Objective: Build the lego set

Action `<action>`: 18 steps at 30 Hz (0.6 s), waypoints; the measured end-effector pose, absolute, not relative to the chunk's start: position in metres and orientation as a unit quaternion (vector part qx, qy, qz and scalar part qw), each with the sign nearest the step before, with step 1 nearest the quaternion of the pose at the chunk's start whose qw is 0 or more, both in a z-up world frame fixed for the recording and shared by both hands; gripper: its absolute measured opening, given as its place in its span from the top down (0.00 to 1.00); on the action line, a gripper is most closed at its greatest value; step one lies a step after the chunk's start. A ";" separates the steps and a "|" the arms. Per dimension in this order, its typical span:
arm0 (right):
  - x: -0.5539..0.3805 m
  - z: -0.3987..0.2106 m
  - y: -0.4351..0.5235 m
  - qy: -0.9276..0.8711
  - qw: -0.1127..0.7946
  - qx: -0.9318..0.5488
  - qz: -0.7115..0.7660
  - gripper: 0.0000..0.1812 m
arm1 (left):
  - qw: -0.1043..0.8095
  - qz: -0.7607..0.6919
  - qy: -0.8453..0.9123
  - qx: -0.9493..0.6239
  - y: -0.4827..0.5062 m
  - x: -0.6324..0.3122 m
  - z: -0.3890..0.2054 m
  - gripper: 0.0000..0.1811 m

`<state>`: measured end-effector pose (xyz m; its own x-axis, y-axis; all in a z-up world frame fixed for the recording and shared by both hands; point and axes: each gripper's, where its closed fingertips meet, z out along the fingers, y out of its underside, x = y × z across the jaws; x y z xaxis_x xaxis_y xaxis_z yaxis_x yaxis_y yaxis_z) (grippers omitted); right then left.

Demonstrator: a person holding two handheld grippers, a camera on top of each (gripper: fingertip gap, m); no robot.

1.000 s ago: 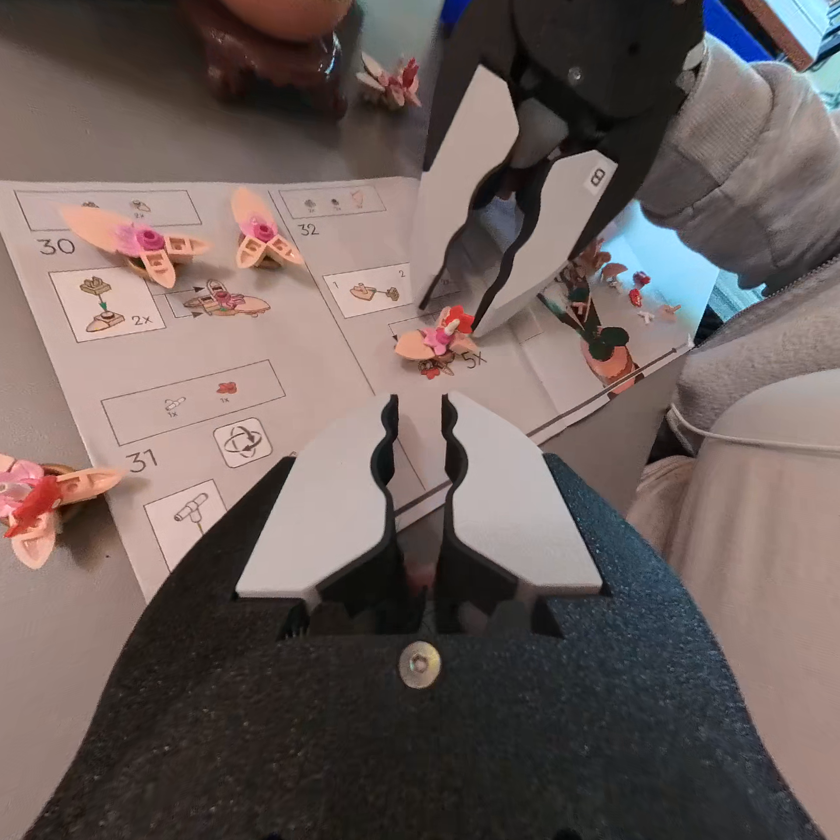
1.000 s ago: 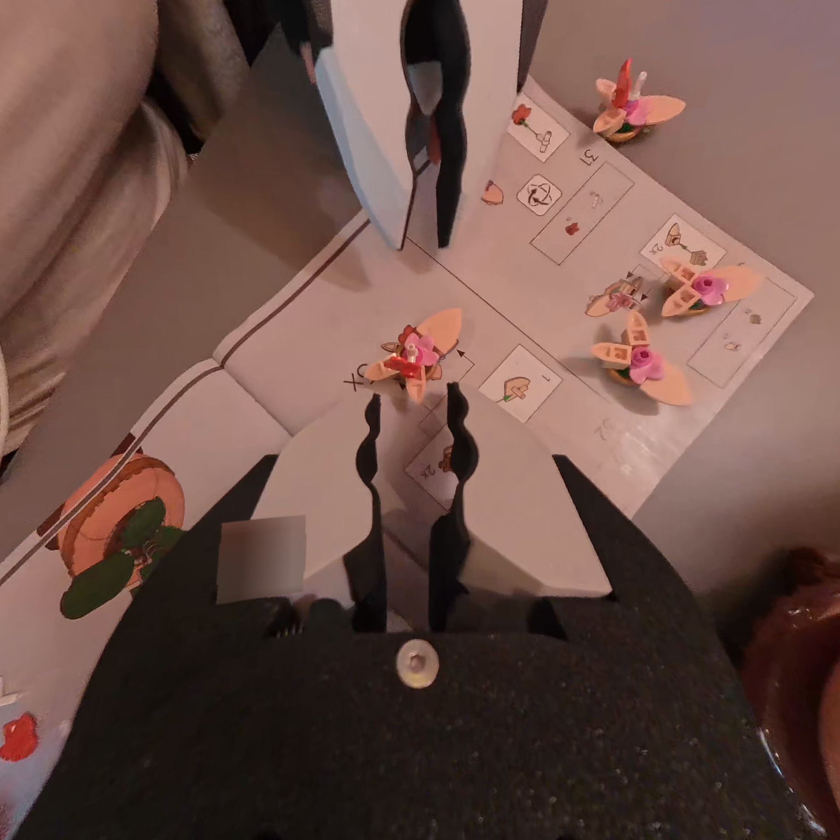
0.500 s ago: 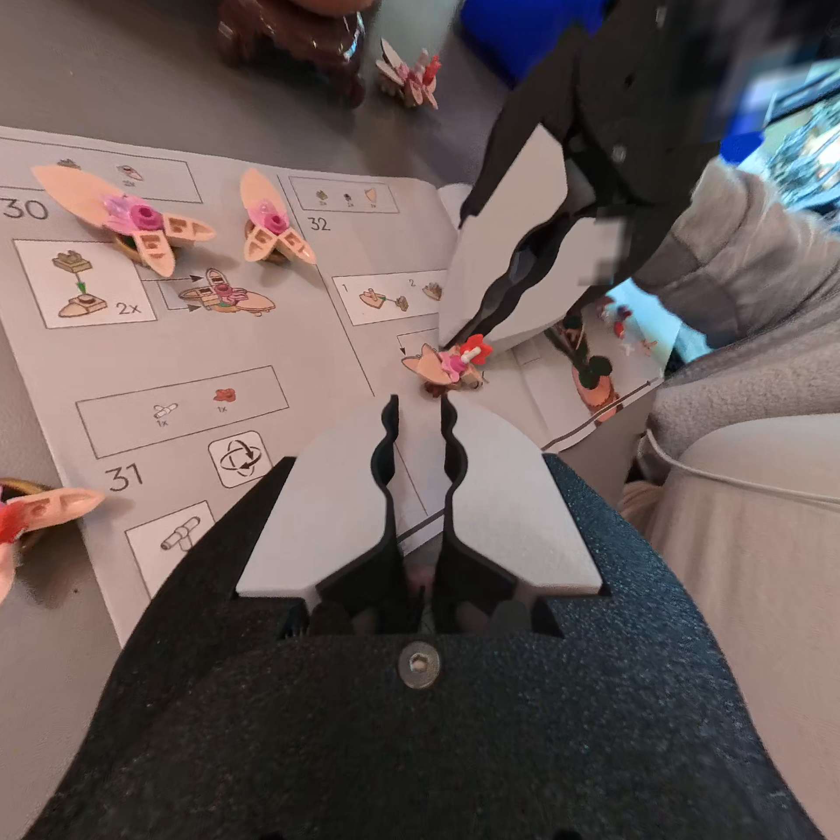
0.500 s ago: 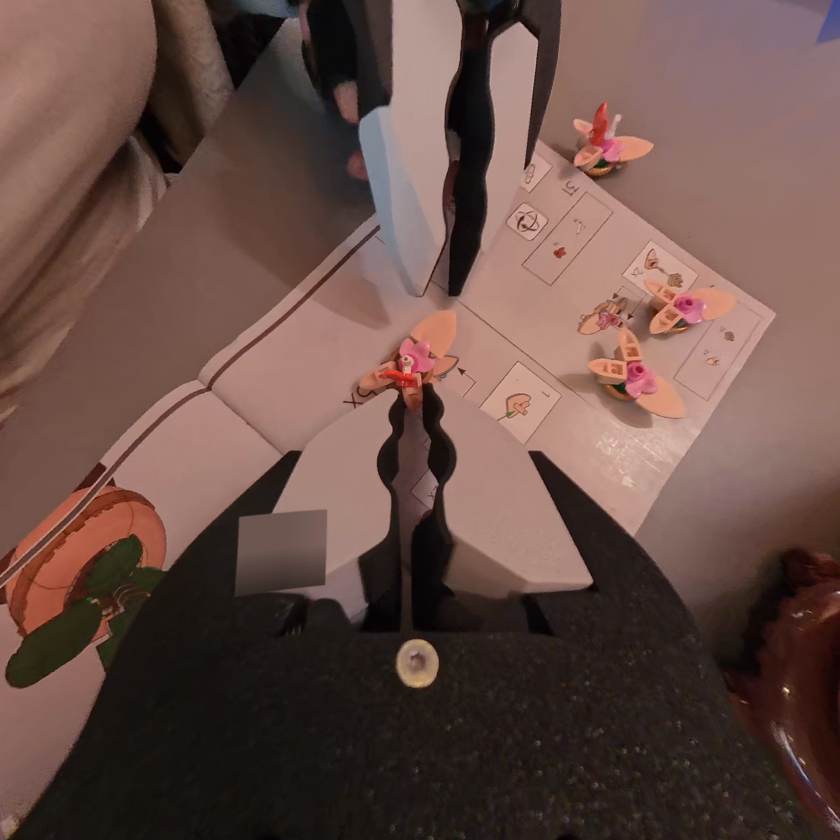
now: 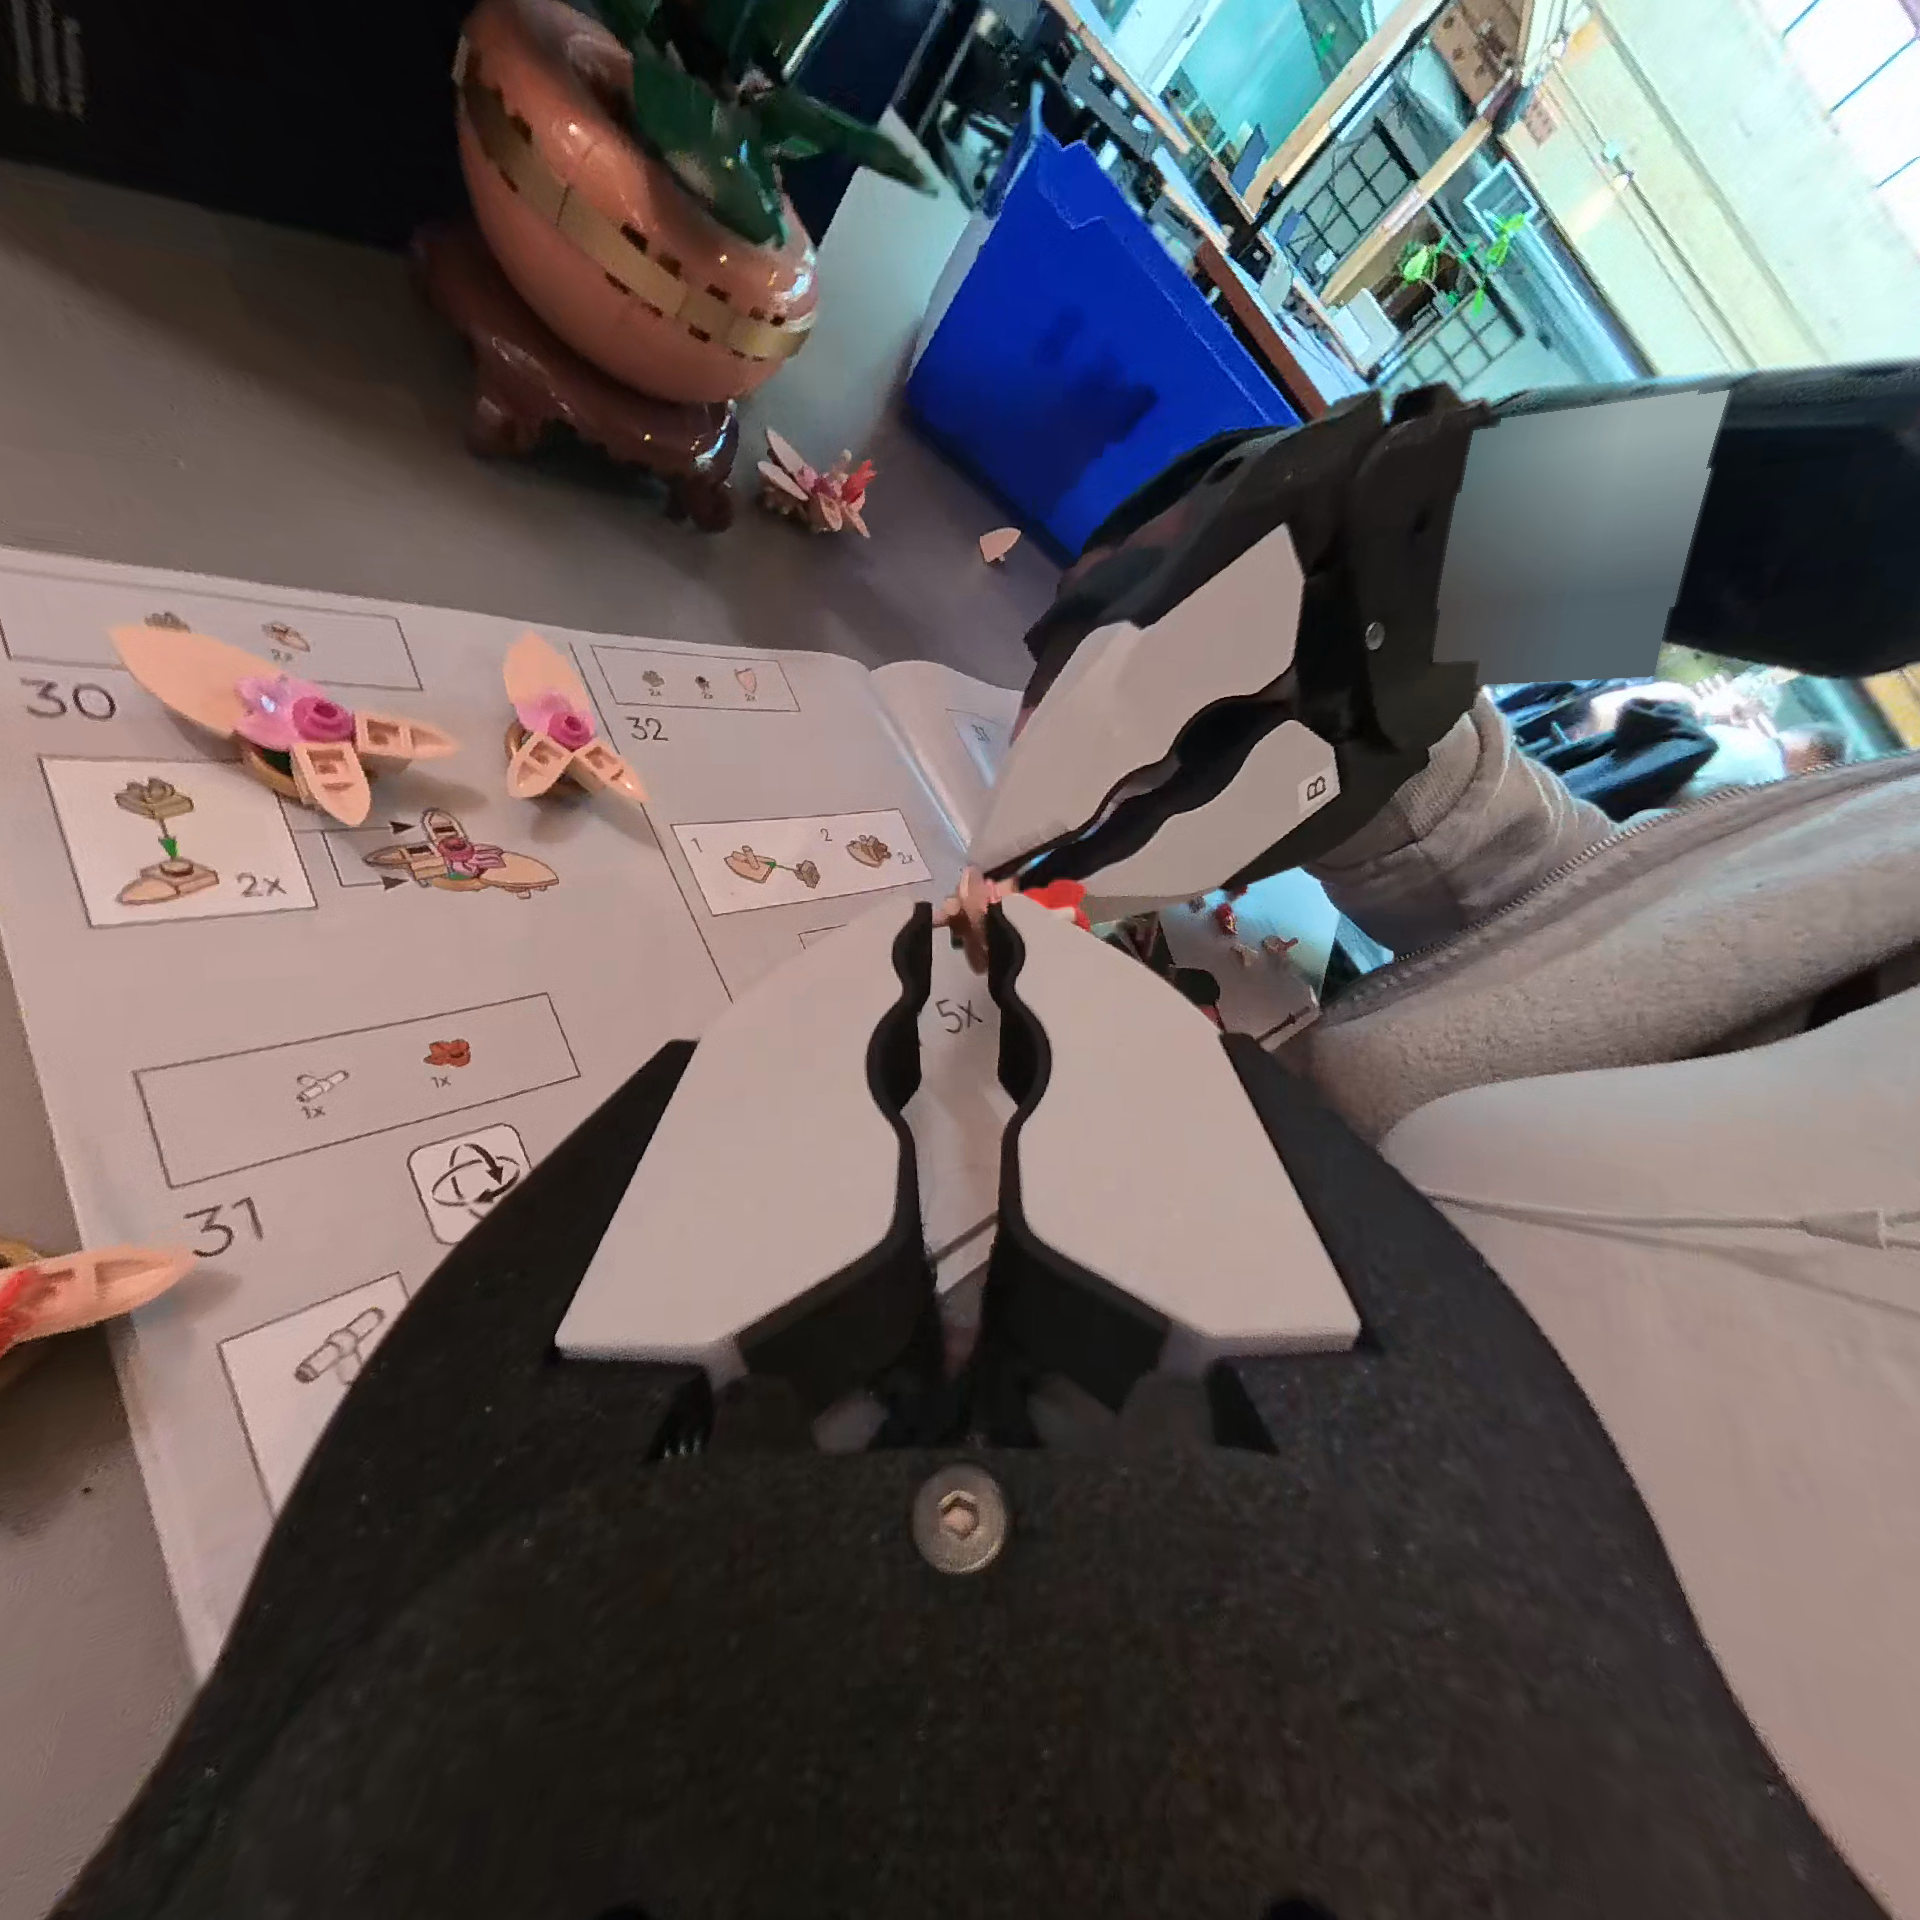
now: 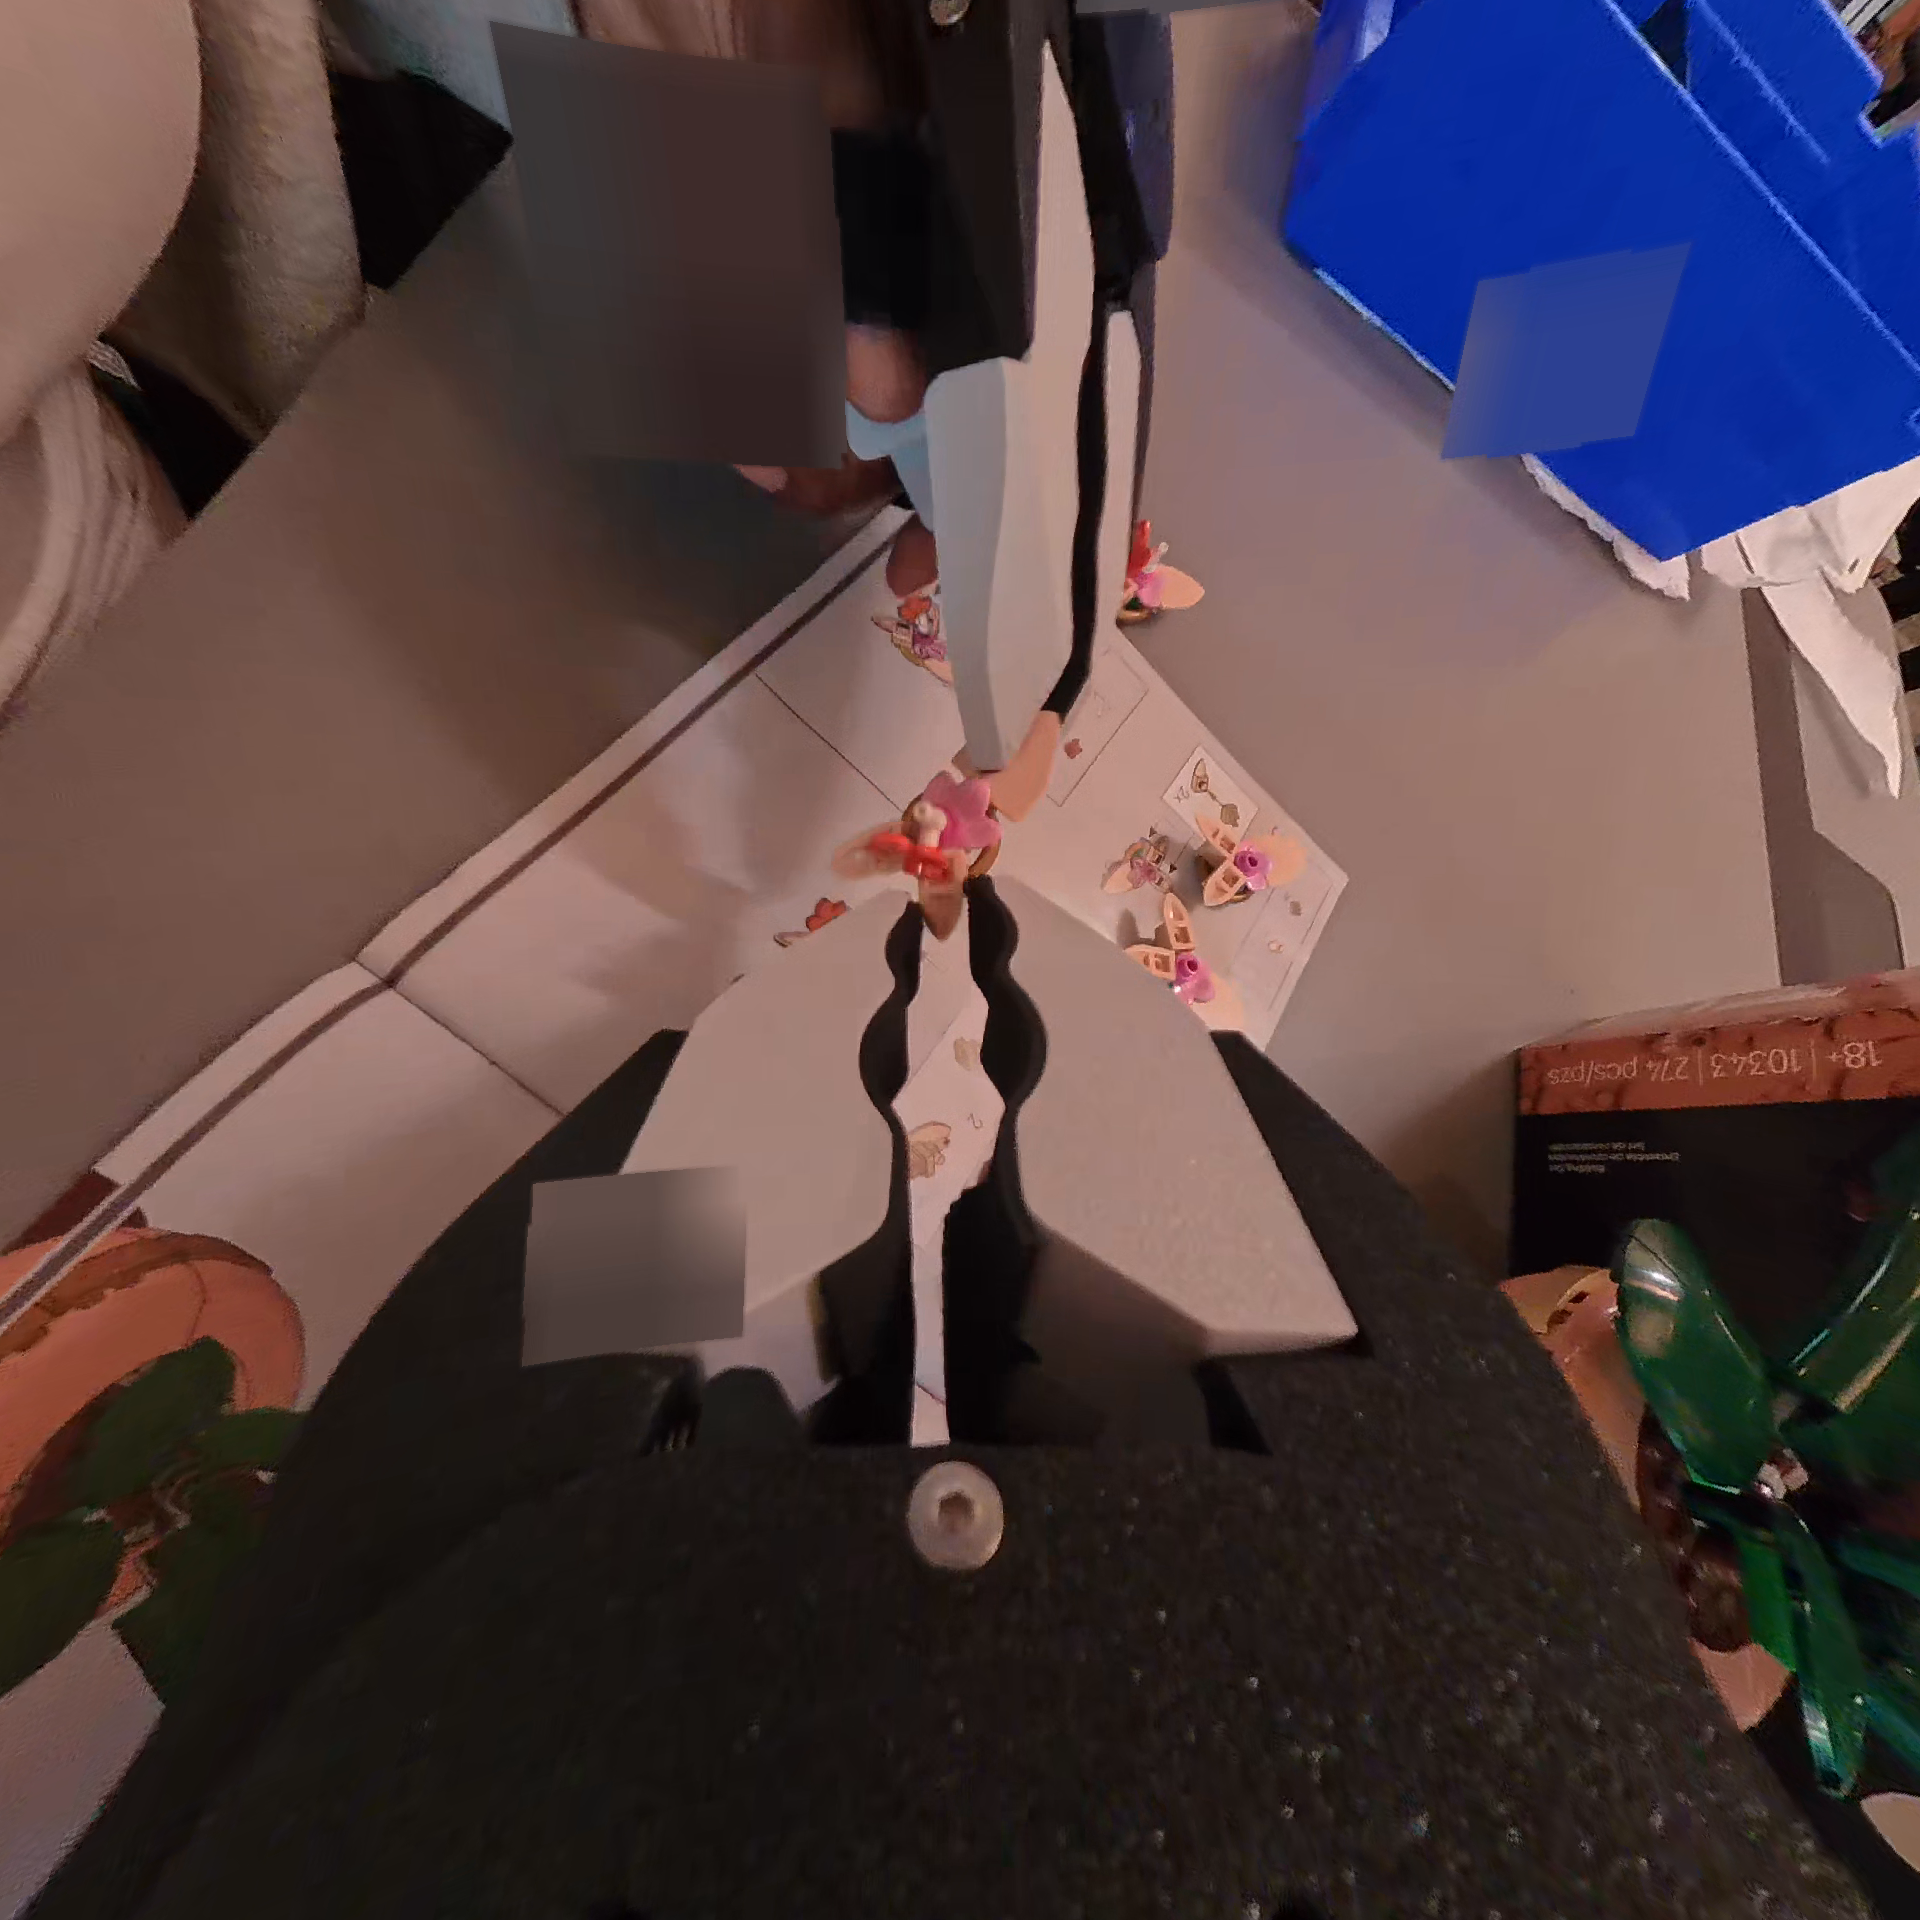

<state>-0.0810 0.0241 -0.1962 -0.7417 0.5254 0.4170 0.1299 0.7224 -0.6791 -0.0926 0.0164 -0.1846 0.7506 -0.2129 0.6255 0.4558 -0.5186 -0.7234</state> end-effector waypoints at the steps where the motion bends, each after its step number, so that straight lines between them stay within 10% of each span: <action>1: -0.081 -0.195 0.024 -0.874 0.308 -0.194 0.323 0.92 | 0.485 -0.347 -0.066 -0.800 0.015 -0.094 -0.180 0.95; 18: -0.032 -0.159 0.057 -0.825 0.399 -0.256 0.309 0.85 | 0.156 -0.442 0.050 -0.882 -0.007 -0.237 -0.206 0.97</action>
